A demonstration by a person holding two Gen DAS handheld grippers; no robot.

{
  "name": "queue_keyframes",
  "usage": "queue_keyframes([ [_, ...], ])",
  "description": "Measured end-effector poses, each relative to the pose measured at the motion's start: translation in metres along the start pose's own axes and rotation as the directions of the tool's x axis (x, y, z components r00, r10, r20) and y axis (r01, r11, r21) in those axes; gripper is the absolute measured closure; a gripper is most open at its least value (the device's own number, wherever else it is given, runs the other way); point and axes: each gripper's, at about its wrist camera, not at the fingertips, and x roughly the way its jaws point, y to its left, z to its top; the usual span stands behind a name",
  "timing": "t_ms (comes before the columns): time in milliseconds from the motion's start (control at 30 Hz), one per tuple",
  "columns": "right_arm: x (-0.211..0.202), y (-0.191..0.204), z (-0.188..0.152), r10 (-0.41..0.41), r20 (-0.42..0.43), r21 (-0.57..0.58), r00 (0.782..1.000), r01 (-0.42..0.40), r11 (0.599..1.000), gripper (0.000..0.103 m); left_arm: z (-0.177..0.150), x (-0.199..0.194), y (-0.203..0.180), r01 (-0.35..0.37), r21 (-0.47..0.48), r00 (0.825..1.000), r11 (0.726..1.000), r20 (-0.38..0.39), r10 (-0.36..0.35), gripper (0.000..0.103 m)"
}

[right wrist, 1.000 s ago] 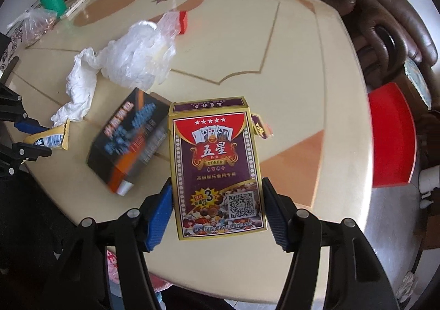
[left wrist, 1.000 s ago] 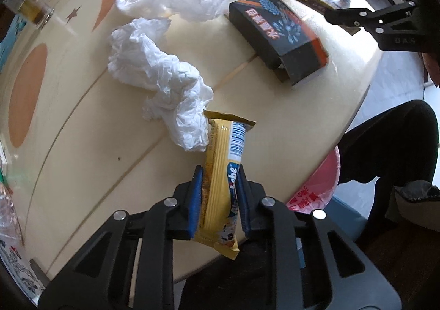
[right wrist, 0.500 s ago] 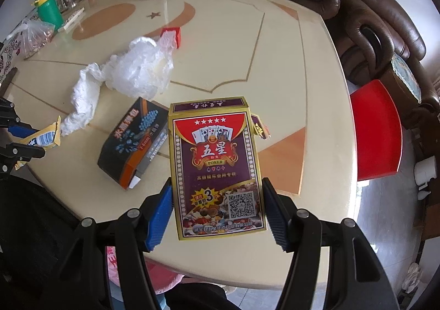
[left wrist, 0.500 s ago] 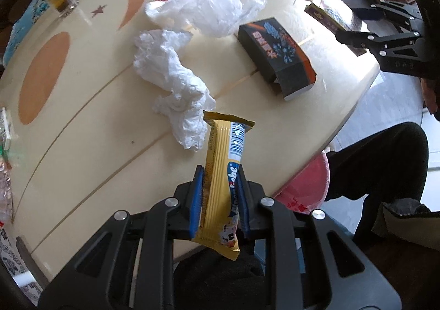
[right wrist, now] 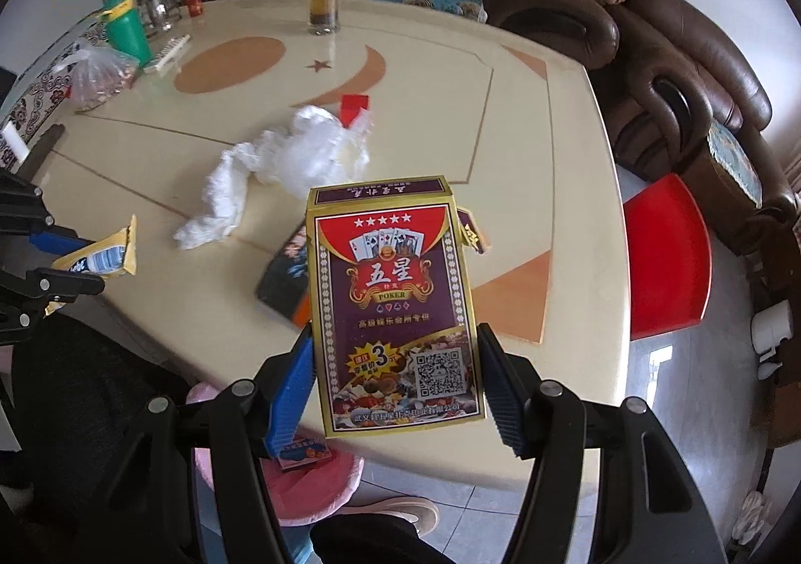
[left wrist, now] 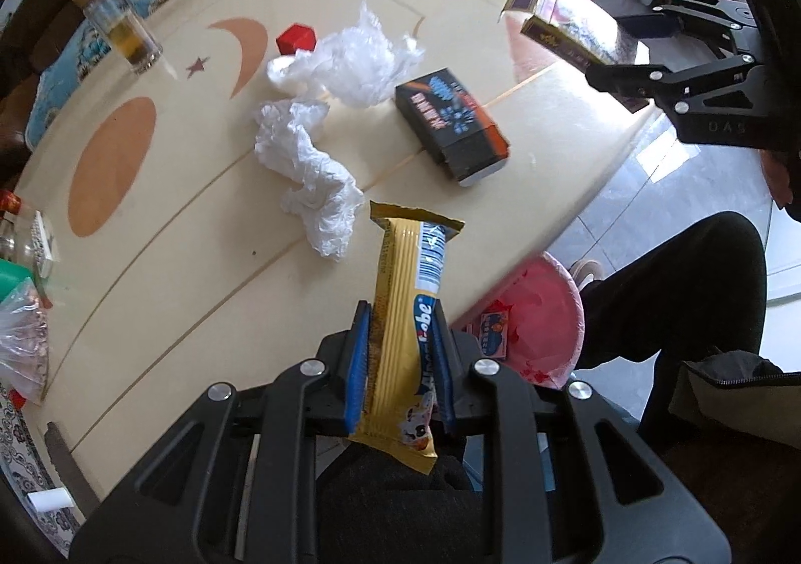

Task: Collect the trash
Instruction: 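Lift the yellow wrapper with the left tool while the right tool grips the card box, then carry the wrapper and card box over the pink bin with both tools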

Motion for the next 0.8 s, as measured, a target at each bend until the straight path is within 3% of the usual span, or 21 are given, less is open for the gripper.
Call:
queue_keyframes([
  [367, -0.054, 0.034, -0.025, 0.010, 0.053, -0.036, 0.999, -0.008, 0.999, 0.043, -0.026, -0.029, -0.029, -0.007, 0.003, 0.998, 1.000, 0.054, 0.007, 0.080],
  [800, -0.060, 0.080, -0.074, 0.060, 0.002, -0.073, 0.998, -0.059, 0.996, 0.043, -0.063, -0.011, -0.055, 0.050, -0.033, 0.998, 0.998, 0.043, -0.048, 0.080],
])
